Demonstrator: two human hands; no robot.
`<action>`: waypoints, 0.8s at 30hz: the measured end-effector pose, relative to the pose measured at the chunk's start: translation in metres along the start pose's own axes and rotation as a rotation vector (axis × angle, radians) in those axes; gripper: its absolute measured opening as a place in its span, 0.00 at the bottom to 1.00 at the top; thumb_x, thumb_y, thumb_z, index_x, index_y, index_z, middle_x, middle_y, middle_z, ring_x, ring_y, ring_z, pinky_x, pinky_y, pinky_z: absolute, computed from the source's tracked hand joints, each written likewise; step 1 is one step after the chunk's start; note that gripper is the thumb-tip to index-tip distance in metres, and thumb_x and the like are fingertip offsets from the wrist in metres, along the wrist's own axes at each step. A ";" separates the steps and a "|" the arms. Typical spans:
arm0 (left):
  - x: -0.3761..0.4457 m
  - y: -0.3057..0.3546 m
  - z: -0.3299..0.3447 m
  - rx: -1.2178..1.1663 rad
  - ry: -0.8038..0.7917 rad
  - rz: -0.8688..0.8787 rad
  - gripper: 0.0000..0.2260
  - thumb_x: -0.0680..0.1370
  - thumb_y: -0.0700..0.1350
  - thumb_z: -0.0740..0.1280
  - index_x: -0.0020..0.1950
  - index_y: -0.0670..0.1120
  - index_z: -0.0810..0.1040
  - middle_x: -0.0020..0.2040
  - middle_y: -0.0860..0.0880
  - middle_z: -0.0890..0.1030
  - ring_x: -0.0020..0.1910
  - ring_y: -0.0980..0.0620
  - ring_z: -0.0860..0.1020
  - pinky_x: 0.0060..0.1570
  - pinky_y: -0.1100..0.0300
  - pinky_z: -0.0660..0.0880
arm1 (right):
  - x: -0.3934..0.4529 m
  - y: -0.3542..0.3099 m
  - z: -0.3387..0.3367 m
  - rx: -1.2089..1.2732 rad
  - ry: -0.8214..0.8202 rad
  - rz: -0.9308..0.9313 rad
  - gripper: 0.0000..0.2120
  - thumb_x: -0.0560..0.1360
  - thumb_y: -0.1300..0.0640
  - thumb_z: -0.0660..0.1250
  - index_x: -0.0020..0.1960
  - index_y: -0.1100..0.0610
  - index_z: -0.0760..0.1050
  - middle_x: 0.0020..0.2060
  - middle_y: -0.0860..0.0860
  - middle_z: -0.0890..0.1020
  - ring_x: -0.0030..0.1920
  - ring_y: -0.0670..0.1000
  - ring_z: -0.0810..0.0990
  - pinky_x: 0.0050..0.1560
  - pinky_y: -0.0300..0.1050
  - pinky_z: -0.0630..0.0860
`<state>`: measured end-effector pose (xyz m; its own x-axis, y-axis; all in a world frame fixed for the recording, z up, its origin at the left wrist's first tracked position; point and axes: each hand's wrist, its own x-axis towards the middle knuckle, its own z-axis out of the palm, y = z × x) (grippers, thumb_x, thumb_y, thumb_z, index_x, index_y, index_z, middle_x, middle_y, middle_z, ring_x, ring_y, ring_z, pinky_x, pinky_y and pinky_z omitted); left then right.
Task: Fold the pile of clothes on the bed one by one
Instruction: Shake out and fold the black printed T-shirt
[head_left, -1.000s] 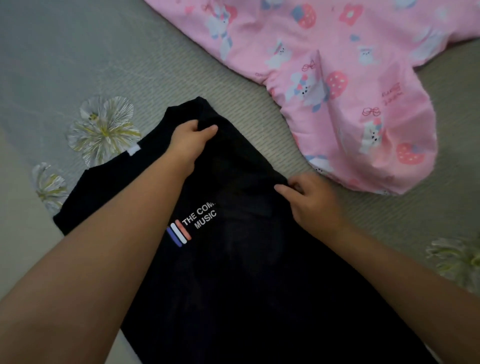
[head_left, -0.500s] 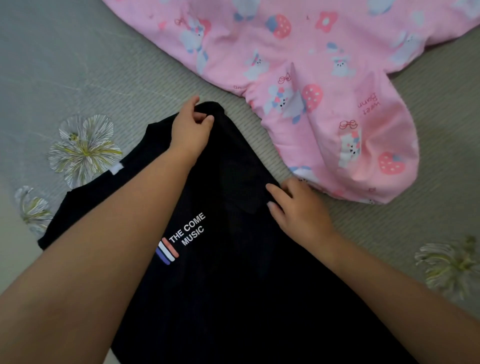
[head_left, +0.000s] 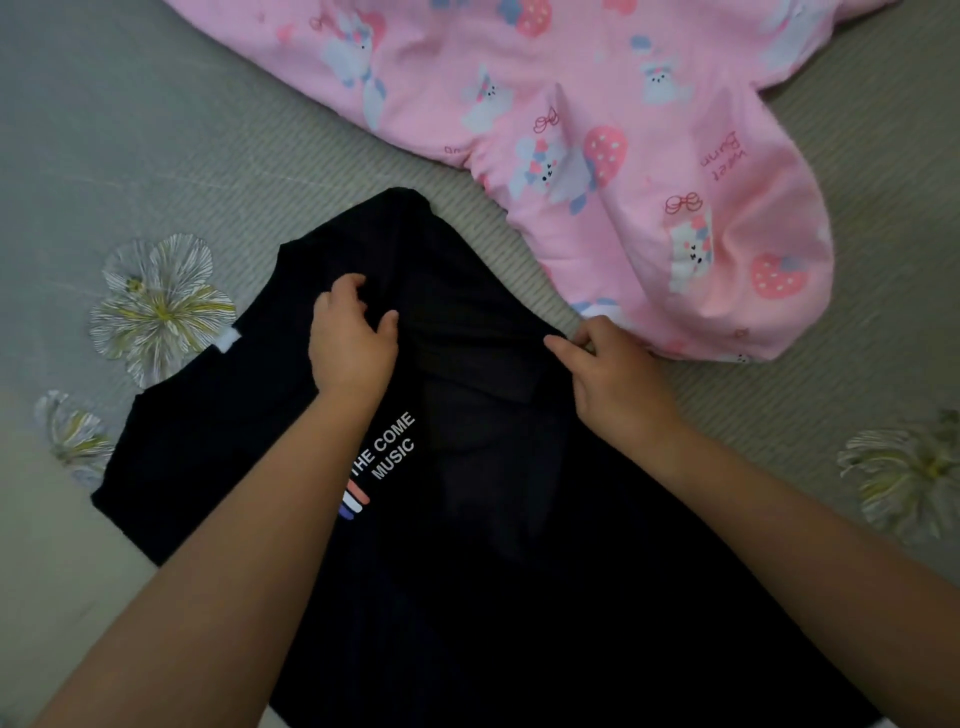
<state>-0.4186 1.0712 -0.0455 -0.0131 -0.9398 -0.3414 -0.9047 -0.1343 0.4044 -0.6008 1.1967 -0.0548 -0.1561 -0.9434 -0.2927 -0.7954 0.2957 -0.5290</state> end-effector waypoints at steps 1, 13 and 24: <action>-0.005 0.002 0.000 0.059 0.037 0.045 0.24 0.75 0.42 0.66 0.69 0.41 0.65 0.63 0.40 0.70 0.60 0.44 0.70 0.57 0.56 0.66 | -0.002 -0.003 -0.002 -0.003 0.041 -0.015 0.13 0.73 0.65 0.61 0.54 0.66 0.78 0.40 0.57 0.77 0.39 0.57 0.76 0.39 0.43 0.71; 0.021 0.013 0.036 0.356 -0.117 0.567 0.24 0.80 0.48 0.55 0.74 0.43 0.56 0.76 0.43 0.51 0.75 0.44 0.47 0.71 0.50 0.44 | -0.002 -0.041 0.039 -0.396 0.028 0.061 0.28 0.71 0.48 0.66 0.65 0.63 0.70 0.66 0.61 0.71 0.66 0.61 0.69 0.63 0.65 0.63; 0.026 0.006 0.038 0.344 -0.147 0.568 0.25 0.80 0.48 0.57 0.75 0.44 0.54 0.75 0.39 0.49 0.75 0.41 0.46 0.70 0.49 0.42 | 0.001 -0.036 0.047 -0.401 0.067 0.075 0.31 0.70 0.48 0.68 0.67 0.63 0.68 0.67 0.61 0.70 0.67 0.59 0.68 0.66 0.64 0.57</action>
<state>-0.4410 1.0578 -0.0846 -0.5624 -0.7789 -0.2775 -0.8237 0.4983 0.2706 -0.5446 1.1925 -0.0736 -0.2493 -0.9333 -0.2586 -0.9435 0.2943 -0.1524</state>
